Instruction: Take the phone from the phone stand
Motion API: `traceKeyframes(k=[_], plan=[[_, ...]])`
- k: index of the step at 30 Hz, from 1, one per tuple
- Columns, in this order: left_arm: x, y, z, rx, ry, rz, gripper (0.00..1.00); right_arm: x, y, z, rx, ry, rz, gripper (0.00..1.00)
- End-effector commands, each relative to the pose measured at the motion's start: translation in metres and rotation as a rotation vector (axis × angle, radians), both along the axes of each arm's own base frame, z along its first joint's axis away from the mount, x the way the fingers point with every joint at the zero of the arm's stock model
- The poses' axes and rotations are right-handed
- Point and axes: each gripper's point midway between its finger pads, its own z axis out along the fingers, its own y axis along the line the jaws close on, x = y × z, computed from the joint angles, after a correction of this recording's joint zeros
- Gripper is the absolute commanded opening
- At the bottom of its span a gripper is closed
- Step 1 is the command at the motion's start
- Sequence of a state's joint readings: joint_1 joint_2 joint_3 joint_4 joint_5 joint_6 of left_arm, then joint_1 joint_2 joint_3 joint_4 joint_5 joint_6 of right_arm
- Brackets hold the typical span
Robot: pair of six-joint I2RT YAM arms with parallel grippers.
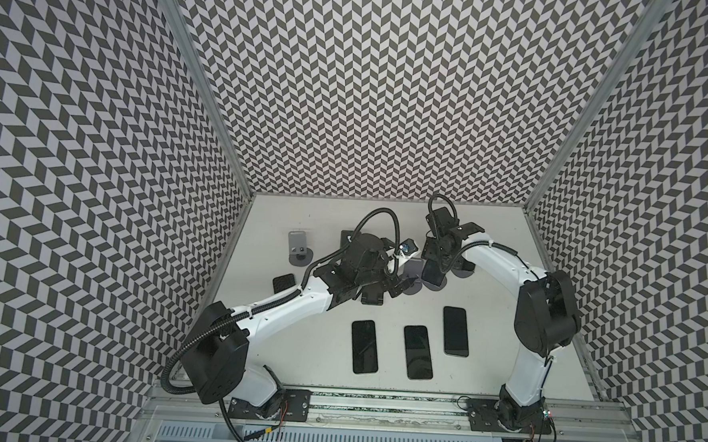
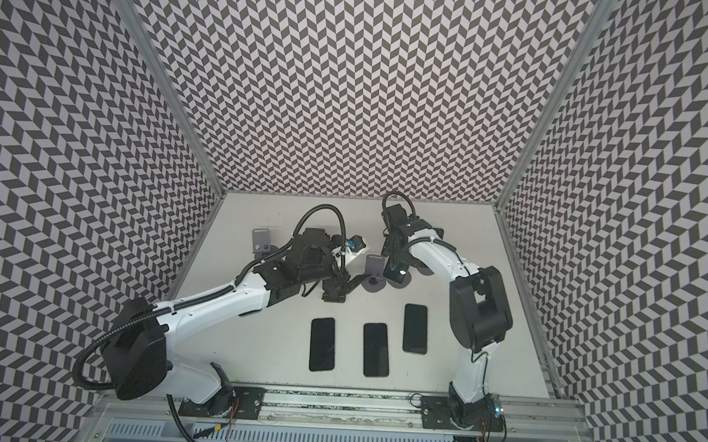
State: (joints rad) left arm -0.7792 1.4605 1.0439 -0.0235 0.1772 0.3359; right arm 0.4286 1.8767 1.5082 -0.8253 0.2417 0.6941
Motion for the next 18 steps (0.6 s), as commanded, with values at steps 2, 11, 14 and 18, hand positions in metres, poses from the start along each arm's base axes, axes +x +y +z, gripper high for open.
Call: traceKeyframes(k=[2, 11, 14, 18], plan=[[0.0015, -0.0058, 0.0079, -0.008, -0.020, -0.012, 1.00, 0.0118, 0.0010, 0.0035, -0.001, -0.033, 0.005, 0.78], [0.0034, -0.0068, 0.0066, -0.005, -0.021, -0.009, 1.00, 0.0135, -0.0020, 0.0043, -0.016, -0.038, 0.012, 0.74], [0.0038, -0.0067, 0.0061, -0.003, -0.021, -0.009, 1.00, 0.0139, -0.0016, 0.0045, -0.016, -0.039, 0.017, 0.73], [0.0047, -0.0062, 0.0043, 0.001, -0.021, -0.005, 1.00, 0.0137, -0.0016, 0.0039, -0.021, -0.038, 0.024, 0.73]])
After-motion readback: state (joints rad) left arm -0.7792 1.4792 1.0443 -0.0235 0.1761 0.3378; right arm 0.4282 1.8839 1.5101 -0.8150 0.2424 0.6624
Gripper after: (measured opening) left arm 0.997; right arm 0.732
